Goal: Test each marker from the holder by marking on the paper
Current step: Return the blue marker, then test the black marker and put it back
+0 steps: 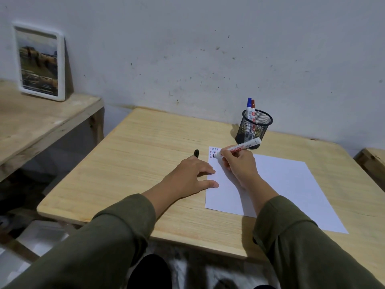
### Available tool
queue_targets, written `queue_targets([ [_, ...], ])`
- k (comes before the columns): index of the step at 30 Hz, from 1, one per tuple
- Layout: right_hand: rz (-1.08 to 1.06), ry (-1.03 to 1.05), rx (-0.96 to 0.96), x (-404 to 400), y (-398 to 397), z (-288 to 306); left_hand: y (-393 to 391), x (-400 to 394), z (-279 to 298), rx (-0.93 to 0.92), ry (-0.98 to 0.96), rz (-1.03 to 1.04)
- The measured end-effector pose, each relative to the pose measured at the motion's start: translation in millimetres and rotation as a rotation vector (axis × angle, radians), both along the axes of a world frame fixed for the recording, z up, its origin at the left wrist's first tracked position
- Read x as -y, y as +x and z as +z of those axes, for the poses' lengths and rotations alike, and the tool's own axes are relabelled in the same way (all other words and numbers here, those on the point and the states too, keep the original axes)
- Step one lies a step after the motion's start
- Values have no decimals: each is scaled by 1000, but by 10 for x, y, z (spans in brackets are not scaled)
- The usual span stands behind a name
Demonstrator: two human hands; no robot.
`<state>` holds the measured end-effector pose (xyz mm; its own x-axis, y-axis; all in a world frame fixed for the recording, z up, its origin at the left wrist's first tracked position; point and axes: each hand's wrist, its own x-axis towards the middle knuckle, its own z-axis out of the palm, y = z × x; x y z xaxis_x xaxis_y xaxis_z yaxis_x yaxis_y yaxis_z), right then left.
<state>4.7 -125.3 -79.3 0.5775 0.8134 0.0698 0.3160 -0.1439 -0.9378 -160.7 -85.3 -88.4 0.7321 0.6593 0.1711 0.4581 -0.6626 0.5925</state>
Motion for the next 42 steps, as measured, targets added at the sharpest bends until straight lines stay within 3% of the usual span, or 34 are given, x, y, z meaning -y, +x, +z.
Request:
queue_targets([
  [8,3,-24,-19,-11,18,-15,3,-15,-25,21,-16,9],
  [12,-45,47,-128,-3,30,-2,0,-18,-48,30,0,-7],
  [14,-80,89,-203,-1,29,9,-5,-19,-44,153,67,24],
  [17,-118,143,-330,3,32,31,-10,-81,-29,374,211,235],
  [19,-131,157,-397,4,56,54,-19,-129,13,355,131,344],
  [22,-127,168,-471,-3,93,74,1,-239,35,214,0,350],
  [28,-80,198,-510,-23,80,128,133,-348,5,123,-26,311],
  [30,-40,210,-533,-36,37,149,100,-331,-6,201,-84,366],
  [34,30,212,-555,-46,-43,250,174,-291,128,610,-407,530],
  [36,33,280,-578,67,33,443,308,-201,348,796,-564,490],
  [42,104,330,-561,163,83,653,480,-76,638,824,-609,326],
])
